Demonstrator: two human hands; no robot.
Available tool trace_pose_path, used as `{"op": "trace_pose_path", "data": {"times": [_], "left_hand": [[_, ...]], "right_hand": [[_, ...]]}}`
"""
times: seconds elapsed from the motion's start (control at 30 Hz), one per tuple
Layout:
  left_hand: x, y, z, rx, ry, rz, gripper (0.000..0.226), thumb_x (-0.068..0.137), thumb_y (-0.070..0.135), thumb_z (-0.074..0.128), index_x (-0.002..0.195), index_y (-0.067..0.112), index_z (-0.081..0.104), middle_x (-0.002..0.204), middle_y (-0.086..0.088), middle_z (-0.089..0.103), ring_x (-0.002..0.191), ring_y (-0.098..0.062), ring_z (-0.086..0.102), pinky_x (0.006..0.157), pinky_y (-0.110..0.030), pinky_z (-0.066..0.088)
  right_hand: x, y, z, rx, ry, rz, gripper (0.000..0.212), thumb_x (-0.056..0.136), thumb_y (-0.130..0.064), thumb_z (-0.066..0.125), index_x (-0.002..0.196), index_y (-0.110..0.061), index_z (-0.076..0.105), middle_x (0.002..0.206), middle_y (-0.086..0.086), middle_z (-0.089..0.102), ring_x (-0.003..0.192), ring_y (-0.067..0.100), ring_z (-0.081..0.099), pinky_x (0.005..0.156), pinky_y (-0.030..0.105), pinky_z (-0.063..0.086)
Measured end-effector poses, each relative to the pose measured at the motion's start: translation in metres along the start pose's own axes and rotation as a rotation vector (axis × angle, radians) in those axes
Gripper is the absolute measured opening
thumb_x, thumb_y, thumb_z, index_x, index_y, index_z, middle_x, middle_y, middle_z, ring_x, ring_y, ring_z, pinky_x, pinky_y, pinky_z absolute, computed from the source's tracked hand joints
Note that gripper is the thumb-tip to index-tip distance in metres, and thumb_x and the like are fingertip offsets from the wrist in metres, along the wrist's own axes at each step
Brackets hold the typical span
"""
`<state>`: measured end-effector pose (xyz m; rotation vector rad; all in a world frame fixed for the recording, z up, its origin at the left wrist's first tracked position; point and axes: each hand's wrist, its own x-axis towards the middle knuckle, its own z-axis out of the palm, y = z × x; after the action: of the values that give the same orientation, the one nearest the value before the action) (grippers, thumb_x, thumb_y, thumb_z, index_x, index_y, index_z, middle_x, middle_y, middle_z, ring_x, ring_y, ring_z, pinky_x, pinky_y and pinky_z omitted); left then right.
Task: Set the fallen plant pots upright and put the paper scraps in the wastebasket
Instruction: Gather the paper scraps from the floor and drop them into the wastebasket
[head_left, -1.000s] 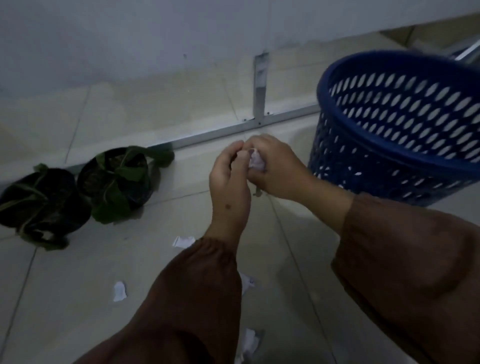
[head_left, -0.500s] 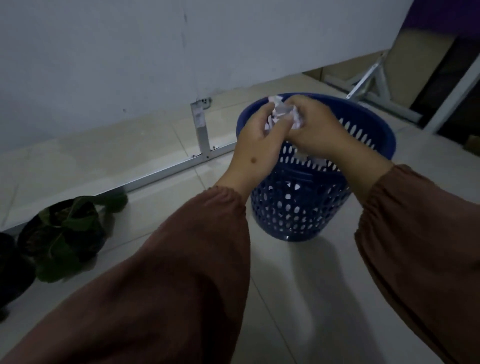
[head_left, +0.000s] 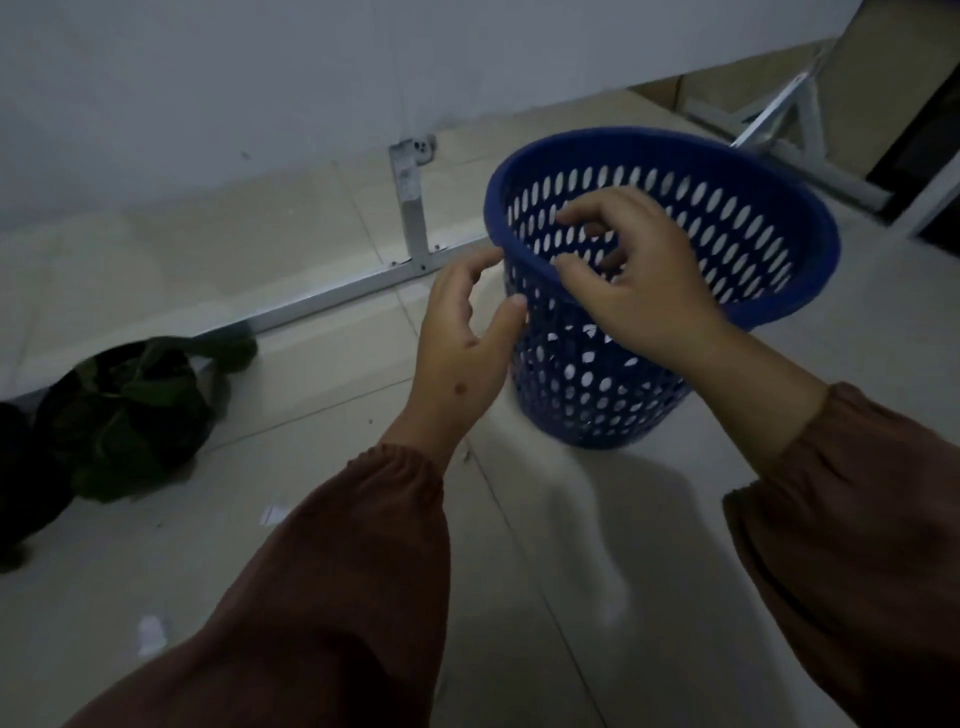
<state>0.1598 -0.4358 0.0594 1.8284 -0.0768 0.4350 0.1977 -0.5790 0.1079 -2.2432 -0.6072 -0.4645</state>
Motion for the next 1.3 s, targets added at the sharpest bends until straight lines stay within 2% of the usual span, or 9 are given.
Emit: {"op": "trace_pose_path", "data": {"times": [0.1,0.27,0.4,0.57,0.8,0.87,0.97,1.13,1.3], "left_hand": [[-0.036,-0.026,-0.032,0.125,0.032,-0.043,0.035,0.086,0.022,0.051,0.120,0.024,0.048,0.118,0.015,0.046,0.105,0.025,0.036,0.093,-0.009,0.031],[-0.105,-0.061,-0.088,0.294,0.089,-0.180,0.035,0.083,0.024,0.050,0.118,0.021,0.050,0.117,0.011,0.046,0.106,0.014,0.041,0.093,-0.005,0.031],[-0.165,-0.082,-0.120,0.342,0.181,-0.349,0.031,0.084,0.024,0.051,0.115,0.022,0.052,0.117,0.008,0.048,0.112,-0.002,0.044,0.092,-0.013,0.032],[-0.241,-0.102,-0.141,0.474,0.236,-0.566,0.033,0.084,0.019,0.056,0.117,0.017,0.050,0.116,0.007,0.047,0.110,-0.007,0.042,0.094,-0.024,0.030],[-0.324,-0.118,-0.151,0.737,0.085,-0.810,0.067,0.068,0.037,0.066,0.120,-0.002,0.050,0.121,-0.025,0.056,0.114,-0.039,0.050,0.096,-0.046,0.040],[-0.339,-0.119,-0.147,0.841,0.127,-0.964,0.085,0.068,0.048,0.069,0.134,0.008,0.036,0.140,-0.022,0.040,0.129,-0.037,0.036,0.107,-0.049,0.032],[-0.352,-0.119,-0.143,0.935,0.042,-1.014,0.119,0.051,0.089,0.033,0.139,0.009,0.028,0.147,-0.020,0.031,0.136,-0.036,0.029,0.110,-0.048,0.024],[-0.355,-0.129,-0.147,0.873,-0.234,-0.637,0.085,0.059,0.041,0.075,0.127,0.001,0.045,0.126,-0.026,0.054,0.119,-0.040,0.048,0.097,-0.051,0.040],[-0.323,-0.140,-0.151,0.667,-0.136,-0.516,0.059,0.073,0.016,0.067,0.125,-0.004,0.046,0.128,-0.027,0.052,0.123,-0.035,0.044,0.106,-0.041,0.037]], "right_hand": [[-0.029,-0.013,0.029,0.017,-0.094,-0.086,0.027,0.080,-0.018,0.057,0.105,-0.008,0.059,0.109,0.009,0.060,0.104,0.024,0.053,0.094,0.038,0.040],[-0.074,-0.026,0.081,0.050,-0.275,-0.216,0.027,0.075,-0.014,0.061,0.099,-0.003,0.063,0.106,0.016,0.063,0.102,0.032,0.054,0.091,0.029,0.034],[-0.124,-0.027,0.125,0.140,-0.596,-0.218,0.030,0.073,-0.014,0.062,0.101,-0.003,0.062,0.107,0.017,0.061,0.102,0.034,0.053,0.089,0.023,0.033],[-0.190,-0.021,0.162,0.163,-0.941,-0.276,0.047,0.068,-0.022,0.071,0.110,-0.004,0.061,0.115,0.021,0.058,0.106,0.039,0.053,0.091,0.041,0.045],[-0.250,0.006,0.190,-0.151,-1.402,-0.417,0.105,0.063,-0.051,0.073,0.144,-0.027,0.010,0.156,0.005,0.005,0.137,0.030,0.016,0.109,0.045,0.027],[-0.253,0.010,0.191,-0.165,-1.417,-0.422,0.104,0.066,-0.049,0.072,0.144,-0.029,0.007,0.156,0.005,0.002,0.136,0.029,0.016,0.109,0.043,0.029],[-0.253,0.009,0.195,-0.126,-1.386,-0.339,0.096,0.074,-0.038,0.071,0.145,-0.024,0.008,0.154,0.007,0.005,0.137,0.030,0.016,0.109,0.040,0.033],[-0.247,-0.003,0.213,-0.041,-1.414,-0.268,0.087,0.078,-0.025,0.071,0.144,-0.020,0.015,0.153,0.006,0.008,0.139,0.024,0.017,0.106,0.035,0.037],[-0.235,-0.021,0.229,0.070,-1.211,-0.289,0.059,0.085,-0.017,0.061,0.136,-0.009,0.034,0.144,0.016,0.028,0.125,0.030,0.041,0.091,0.032,0.043]]}}
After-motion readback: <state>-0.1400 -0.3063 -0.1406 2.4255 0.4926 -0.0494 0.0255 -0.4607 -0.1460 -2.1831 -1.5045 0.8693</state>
